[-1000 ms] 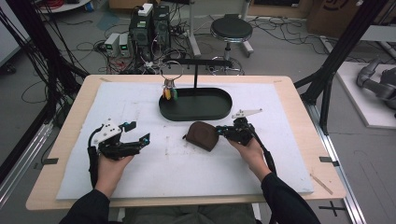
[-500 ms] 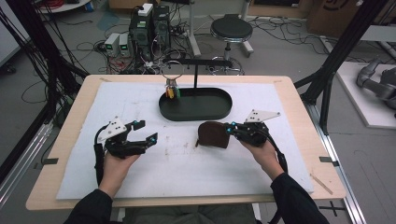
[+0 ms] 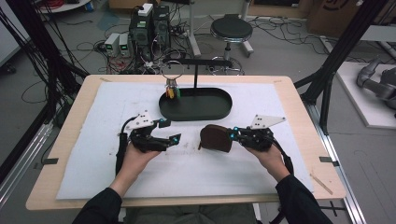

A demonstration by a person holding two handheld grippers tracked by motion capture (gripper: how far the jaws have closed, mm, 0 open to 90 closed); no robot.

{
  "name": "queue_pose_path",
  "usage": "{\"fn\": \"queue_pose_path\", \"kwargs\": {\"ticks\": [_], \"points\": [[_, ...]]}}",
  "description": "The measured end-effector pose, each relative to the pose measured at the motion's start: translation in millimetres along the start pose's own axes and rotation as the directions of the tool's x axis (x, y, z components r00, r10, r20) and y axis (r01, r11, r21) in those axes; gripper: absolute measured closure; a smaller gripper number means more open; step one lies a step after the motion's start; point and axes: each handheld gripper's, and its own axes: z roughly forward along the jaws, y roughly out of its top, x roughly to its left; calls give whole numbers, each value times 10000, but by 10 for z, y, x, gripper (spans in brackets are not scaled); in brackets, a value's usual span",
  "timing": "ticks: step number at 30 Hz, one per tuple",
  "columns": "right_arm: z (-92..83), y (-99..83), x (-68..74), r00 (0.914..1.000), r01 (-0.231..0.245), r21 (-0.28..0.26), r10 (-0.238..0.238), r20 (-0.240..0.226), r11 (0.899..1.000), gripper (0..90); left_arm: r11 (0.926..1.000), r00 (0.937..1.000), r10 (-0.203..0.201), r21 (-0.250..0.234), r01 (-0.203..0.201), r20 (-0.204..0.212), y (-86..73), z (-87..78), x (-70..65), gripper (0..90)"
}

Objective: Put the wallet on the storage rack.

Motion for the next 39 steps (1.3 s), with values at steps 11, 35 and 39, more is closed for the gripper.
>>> {"fn": "queue_pose_path", "kwargs": {"ticks": [11,35,39], "points": [[-21,-22,11,9991,175,-27,-176,-391,9998,888,9952,9978,189,944,-248,637,22,603,-52,476],[-57,-75,-51,9989,2,26,-1,-463,10000,871,9856,9808,766,1351,-1017,1795,-9,891,-1,839],[-97,-77,-72,9988,-90,-193,80,-489,9998,865,9840,9719,1139,1116,-1390,2061,24,862,-61,855]]}}
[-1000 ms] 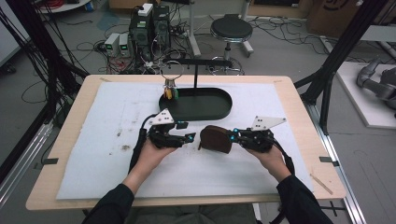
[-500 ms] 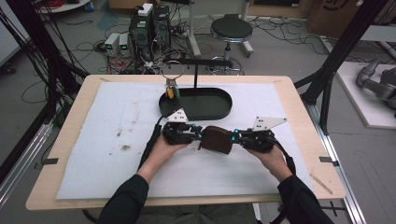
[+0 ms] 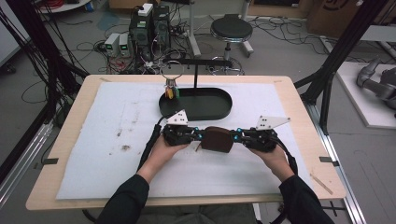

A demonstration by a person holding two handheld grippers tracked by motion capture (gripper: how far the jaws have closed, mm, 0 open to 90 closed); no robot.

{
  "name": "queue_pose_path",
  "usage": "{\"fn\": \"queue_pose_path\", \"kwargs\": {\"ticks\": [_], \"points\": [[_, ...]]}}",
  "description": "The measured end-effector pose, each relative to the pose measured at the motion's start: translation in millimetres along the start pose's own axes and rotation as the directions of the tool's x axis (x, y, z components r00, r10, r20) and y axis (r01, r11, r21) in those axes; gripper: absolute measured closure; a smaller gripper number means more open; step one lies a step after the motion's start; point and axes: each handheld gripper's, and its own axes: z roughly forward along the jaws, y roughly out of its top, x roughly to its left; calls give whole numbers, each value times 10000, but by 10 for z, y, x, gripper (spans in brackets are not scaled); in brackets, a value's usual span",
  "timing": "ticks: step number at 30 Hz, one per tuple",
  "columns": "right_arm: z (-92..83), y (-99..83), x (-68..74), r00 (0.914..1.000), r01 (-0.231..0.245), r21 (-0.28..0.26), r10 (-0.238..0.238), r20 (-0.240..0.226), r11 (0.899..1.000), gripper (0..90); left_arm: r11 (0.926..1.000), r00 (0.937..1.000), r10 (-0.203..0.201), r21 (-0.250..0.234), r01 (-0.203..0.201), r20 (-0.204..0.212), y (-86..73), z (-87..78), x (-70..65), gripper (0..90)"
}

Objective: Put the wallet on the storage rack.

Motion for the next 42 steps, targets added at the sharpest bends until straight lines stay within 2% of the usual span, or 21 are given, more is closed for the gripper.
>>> {"fn": "queue_pose_path", "kwargs": {"ticks": [4,7,9,13,16,18,20,24,25,29,33,36,39,42], "points": [[-12,-15,-10,10000,-66,19,66,-66,10000,793,9988,9988,486,29,-486,97,32,0,-88,858],[-35,-11,-24,9998,-188,-266,188,17,9995,639,9964,9962,851,33,-851,210,44,-12,-137,858],[-39,-24,-62,9994,-349,-318,348,-59,9989,522,9963,9959,865,-14,-865,278,42,-16,-162,858],[-14,-77,-156,9974,-645,-59,643,-326,9979,393,9949,9939,1013,-24,-1012,439,26,-31,-172,858],[35,-125,-221,9951,-690,258,707,-696,9973,351,9948,9933,1018,-82,-1015,541,4,-43,-162,857],[93,-154,-245,9946,-687,554,727,-740,9961,332,9946,9930,1033,-129,-1027,580,-6,-47,-161,857],[175,-186,-273,9945,-660,856,725,-751,9941,335,9950,9931,995,-135,-989,620,-12,-48,-155,856],[306,-229,-280,9897,-487,1347,660,-1272,9897,378,9959,9942,903,-132,-897,587,-30,-51,-152,856],[322,-235,-272,9887,-426,1487,631,-1360,9880,425,9959,9942,899,-134,-892,596,-35,-52,-143,856],[324,-224,-244,9861,-34,1467,277,-1637,9892,570,9961,9951,880,-81,-877,460,-41,-59,-133,854],[311,-216,-233,9834,168,1416,92,-1812,9898,634,9962,9960,865,-87,-864,207,-33,-81,-137,843],[295,-194,-205,9831,336,1308,-92,-1831,9908,665,9973,9977,675,-286,-673,87,-23,-132,-120,828],[281,-175,-176,9863,419,1254,-211,-1633,9912,672,9982,9990,453,-387,-455,-62,12,-193,-125,715],[261,-159,-171,9891,382,1161,-210,-1460,9925,674,9992,9996,278,-288,-279,-51,39,-252,-148,634]]}}
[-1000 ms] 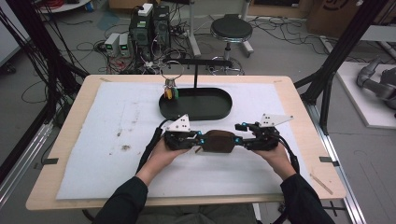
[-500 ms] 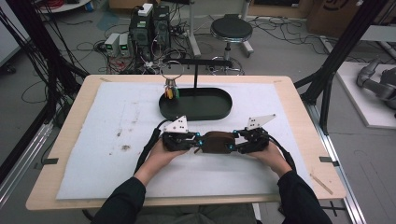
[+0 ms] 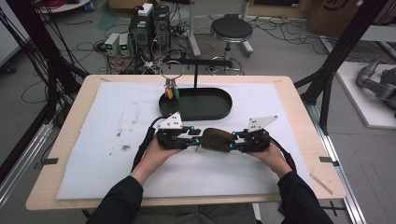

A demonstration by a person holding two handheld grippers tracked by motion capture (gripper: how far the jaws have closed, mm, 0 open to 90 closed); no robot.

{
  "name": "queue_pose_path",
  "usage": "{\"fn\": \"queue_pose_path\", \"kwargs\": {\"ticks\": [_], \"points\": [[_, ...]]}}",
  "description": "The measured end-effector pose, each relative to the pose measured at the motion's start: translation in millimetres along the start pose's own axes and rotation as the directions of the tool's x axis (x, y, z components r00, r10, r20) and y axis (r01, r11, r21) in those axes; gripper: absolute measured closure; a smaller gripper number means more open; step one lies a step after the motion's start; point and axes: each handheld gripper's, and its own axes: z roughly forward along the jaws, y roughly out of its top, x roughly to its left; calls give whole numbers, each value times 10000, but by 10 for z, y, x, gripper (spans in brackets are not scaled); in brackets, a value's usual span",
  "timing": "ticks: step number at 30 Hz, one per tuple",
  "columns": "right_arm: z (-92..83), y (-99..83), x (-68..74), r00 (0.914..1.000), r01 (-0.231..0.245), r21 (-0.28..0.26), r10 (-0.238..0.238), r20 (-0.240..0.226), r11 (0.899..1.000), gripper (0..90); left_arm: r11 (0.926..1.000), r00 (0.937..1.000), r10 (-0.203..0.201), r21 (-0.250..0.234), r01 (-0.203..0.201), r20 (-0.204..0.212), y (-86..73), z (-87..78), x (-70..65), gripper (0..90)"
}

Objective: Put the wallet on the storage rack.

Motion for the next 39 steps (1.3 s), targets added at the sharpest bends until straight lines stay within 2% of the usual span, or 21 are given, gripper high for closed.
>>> {"fn": "queue_pose_path", "kwargs": {"ticks": [3,5,9,11,16,17,18,20,22,25,26,27,28,29,33,38,39], "points": [[-31,16,0,9997,-33,-152,37,260,9999,675,9991,9994,-287,322,292,-187,20,-65,-35,496],[-57,31,4,9990,-90,-267,102,441,9996,676,9986,9987,-215,470,237,-465,21,-145,-69,428],[-106,82,26,9969,-120,-508,159,770,9986,677,9989,9949,-327,291,356,-949,-14,-328,-119,358],[-125,121,34,9951,-116,-587,173,971,9982,677,9993,9908,-292,192,320,-1321,-46,-447,-145,350],[-178,219,54,9903,-166,-928,291,1357,9955,677,9997,9752,-204,62,223,-2205,-156,-758,-202,316],[-189,239,55,9888,-155,-1025,305,1464,9946,677,9997,9711,-232,-11,236,-2375,-184,-821,-211,315],[-198,260,55,9875,-187,-1127,360,1533,9935,677,9996,9632,-274,-87,260,-2672,-220,-899,-223,312],[-211,306,51,9840,-244,-1249,459,1721,9919,677,9993,9529,-360,-231,305,-3010,-270,-1002,-230,293],[-209,343,47,9810,-340,-1309,581,1850,9908,677,9983,9392,-512,-437,386,-3395,-328,-1102,-243,289],[-193,401,28,9759,-357,-1387,644,2083,9897,677,9979,9198,-575,-502,412,-3881,-416,-1235,-254,275],[-184,424,16,9741,-424,-1441,729,2140,9886,676,9977,9165,-601,-538,422,-3955,-438,-1260,-254,270],[-180,437,5,9731,-421,-1442,732,2182,9887,677,9973,9105,-642,-583,442,-4085,-476,-1296,-255,269],[-169,459,-11,9712,-459,-1504,794,2249,9876,677,9975,9091,-636,-551,448,-4116,-495,-1317,-250,268],[-163,474,-21,9703,-526,-1515,863,2260,9871,677,9961,9055,-810,-651,591,-4166,-529,-1339,-246,267],[-122,572,-88,9635,-590,-1531,964,2497,9864,677,9949,9007,-960,-695,733,-4237,-583,-1366,-229,260],[-52,720,-173,9562,-631,-1570,1047,2733,9856,677,9945,8979,-973,-763,713,-4293,-591,-1372,-233,260],[-31,752,-192,9555,-649,-1587,1072,2747,9852,677,9945,9003,-962,-783,693,-4245,-592,-1374,-234,260]]}}
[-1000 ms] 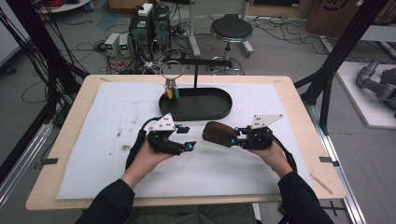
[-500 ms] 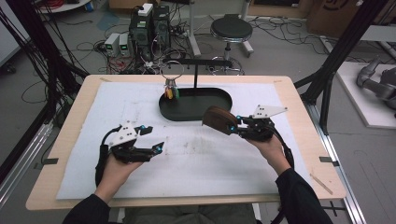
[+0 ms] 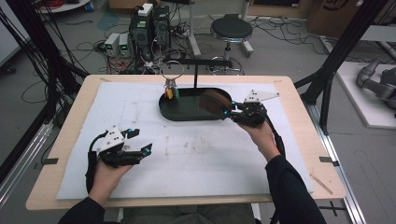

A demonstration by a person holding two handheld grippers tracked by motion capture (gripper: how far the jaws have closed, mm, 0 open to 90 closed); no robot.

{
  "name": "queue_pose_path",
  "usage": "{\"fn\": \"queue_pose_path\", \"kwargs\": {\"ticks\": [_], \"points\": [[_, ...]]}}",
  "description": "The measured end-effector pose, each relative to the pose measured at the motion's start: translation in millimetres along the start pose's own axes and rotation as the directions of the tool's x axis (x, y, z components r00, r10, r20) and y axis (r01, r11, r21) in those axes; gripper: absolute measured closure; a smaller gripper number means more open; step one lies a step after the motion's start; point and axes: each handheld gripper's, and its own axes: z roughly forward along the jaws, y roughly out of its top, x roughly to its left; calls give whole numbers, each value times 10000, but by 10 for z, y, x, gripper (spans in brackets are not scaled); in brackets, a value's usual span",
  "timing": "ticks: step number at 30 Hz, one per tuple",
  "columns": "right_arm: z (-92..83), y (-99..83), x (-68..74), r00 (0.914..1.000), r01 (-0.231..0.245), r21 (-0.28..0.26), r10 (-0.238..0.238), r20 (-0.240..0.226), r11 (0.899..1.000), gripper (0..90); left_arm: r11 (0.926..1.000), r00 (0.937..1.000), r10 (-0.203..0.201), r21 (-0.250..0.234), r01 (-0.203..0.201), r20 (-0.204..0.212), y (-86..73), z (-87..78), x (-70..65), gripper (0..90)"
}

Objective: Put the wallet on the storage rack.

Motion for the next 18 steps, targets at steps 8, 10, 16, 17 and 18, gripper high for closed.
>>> {"fn": "queue_pose_path", "kwargs": {"ticks": [8,10,16,17,18], "points": [[285,183,-26,9995,162,377,-172,257,9992,676,9993,9998,210,-316,-208,56,21,11,-27,260],[355,215,-37,9993,171,500,-187,309,9986,676,9992,9997,224,-326,-222,70,23,10,-29,260],[562,252,-76,9989,52,650,-82,459,9979,677,9989,9997,226,-422,-225,11,33,-19,-20,260],[597,253,-84,9987,47,689,-81,496,9976,676,9988,9997,223,-445,-224,-29,32,-26,-17,260],[632,251,-92,9988,14,676,-48,493,9977,677,9987,9997,232,-463,-234,-42,32,-33,-13,260]]}}
